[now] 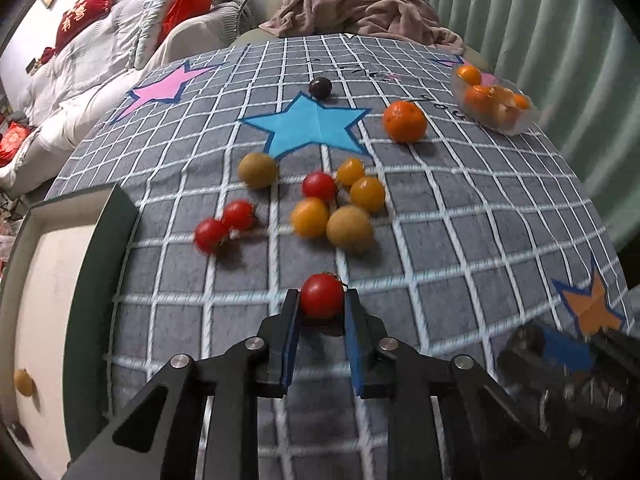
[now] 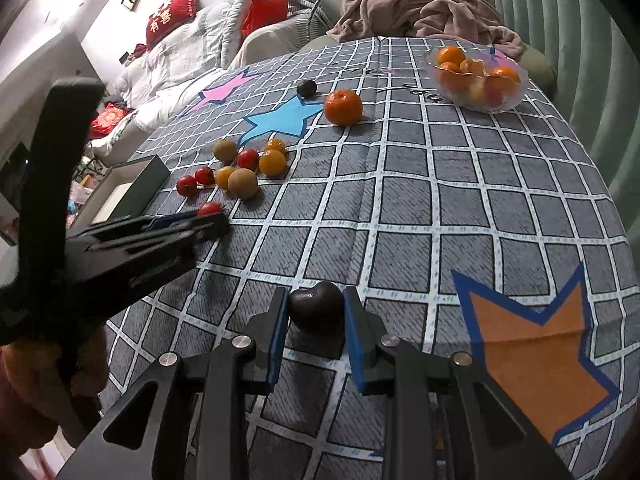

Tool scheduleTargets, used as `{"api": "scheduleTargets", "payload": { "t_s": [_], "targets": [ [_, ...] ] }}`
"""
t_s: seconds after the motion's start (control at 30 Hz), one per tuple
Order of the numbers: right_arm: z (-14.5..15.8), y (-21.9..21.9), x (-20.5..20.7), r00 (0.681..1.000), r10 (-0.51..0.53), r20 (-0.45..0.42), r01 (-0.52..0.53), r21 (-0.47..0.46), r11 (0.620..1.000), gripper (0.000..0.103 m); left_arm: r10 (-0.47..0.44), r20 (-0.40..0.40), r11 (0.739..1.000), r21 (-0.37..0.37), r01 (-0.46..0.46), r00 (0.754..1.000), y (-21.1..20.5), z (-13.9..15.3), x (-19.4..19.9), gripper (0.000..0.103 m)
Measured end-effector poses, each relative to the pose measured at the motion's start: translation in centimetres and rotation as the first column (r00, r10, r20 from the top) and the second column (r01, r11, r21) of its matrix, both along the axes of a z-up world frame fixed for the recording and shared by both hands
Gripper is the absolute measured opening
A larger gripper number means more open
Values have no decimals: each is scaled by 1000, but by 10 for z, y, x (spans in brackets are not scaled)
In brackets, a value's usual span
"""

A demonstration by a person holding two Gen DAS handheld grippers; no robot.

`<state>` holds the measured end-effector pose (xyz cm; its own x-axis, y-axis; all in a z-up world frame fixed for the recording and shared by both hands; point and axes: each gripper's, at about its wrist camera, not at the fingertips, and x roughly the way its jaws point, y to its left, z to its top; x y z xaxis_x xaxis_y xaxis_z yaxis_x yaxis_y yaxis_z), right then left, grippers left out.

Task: Organize fruits
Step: 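Carry the red cherry tomato and dark plum over the white tray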

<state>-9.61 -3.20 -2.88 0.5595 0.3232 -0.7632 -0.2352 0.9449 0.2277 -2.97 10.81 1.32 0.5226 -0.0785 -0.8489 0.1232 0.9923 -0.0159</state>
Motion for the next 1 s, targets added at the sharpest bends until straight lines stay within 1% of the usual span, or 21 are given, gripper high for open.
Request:
{"api": "scheduleTargets", "payload": {
  "t_s": [0.17,0.4,0.6,0.83,1.0],
  "targets": [
    [0,3,-6,1000,4,-2,-4,-2,1000,29,7,-1,1000,-4,-7,1000,17,0,-24,23],
    [2,8,-19,1000,9,-13,-9,-1,1000,29,-6,4,1000,1,6,1000,32,-1,-52,23],
    [9,14,-30,1000,17,-7,-17,-14,1000,29,8,-6,999,-40,-8,1000,43,2,-64,23],
    [22,27,-38,999,34,5,-34,-33,999,29,19,22,997,-75,-17,1000,57,16,-77,23],
    [32,44,-37,998,59,11,-58,-40,998,29,38,48,994,-100,-33,998,73,30,-82,23]
  ]
}}
